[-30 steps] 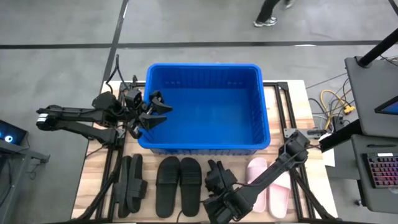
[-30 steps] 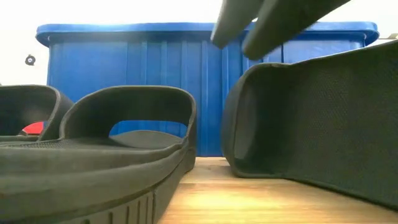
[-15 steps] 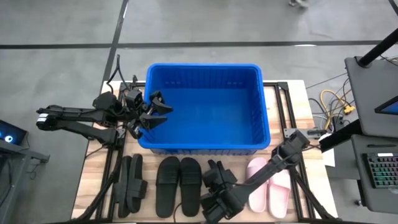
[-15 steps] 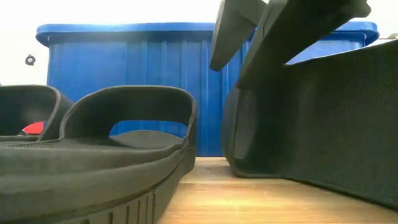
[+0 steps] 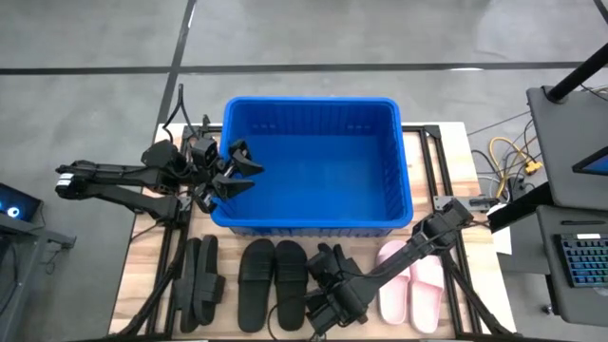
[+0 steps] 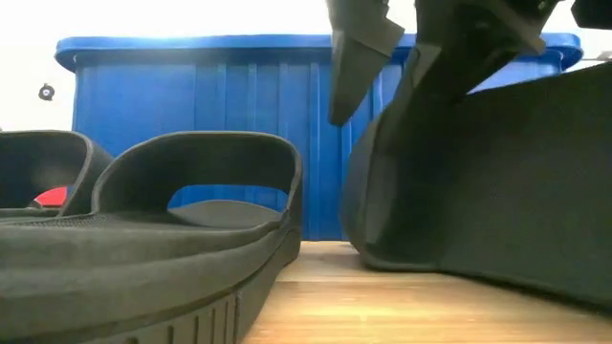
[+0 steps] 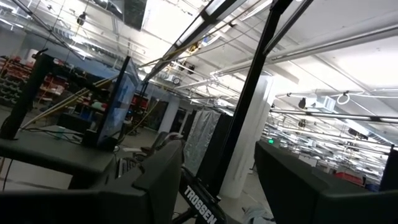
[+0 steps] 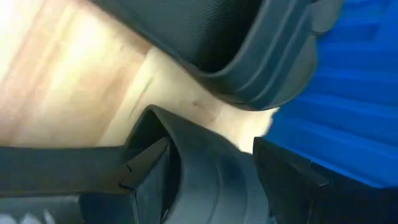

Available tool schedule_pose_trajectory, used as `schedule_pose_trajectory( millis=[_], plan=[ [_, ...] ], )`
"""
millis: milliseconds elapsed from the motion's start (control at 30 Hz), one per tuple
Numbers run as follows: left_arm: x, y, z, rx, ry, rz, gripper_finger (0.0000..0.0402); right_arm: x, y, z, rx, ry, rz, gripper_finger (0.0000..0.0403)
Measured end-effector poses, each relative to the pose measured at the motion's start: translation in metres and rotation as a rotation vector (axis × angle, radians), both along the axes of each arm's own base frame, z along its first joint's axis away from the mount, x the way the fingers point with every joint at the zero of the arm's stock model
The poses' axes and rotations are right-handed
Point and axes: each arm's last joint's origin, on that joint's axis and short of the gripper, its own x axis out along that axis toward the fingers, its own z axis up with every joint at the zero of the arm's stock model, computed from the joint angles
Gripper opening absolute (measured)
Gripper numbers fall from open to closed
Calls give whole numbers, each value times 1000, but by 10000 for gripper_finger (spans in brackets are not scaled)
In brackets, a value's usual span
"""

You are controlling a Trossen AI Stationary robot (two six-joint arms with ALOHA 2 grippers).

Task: Pick and place slides into bin
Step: Put the black slide into the blue container

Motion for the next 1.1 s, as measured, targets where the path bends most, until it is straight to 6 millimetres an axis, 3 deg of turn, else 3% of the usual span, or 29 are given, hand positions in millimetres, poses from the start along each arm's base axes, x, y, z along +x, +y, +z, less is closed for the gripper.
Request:
schedule_pose_trajectory(
  millis=[400, 533, 867, 1100],
  plan=[
    [0, 0, 0, 1, 0, 0, 190, -1, -6, -8, -12, 50, 0, 207],
    [0, 0, 0, 1, 0, 0, 190, -1, -7, -8, -13, 52, -1, 167],
    [0, 0, 0, 1, 0, 1, 190, 0, -6, -5, 3, 32, -29, 25],
    [0, 0, 0, 1, -1, 0, 190, 2, -5, 1, 31, -6, -64, 14]
  ],
)
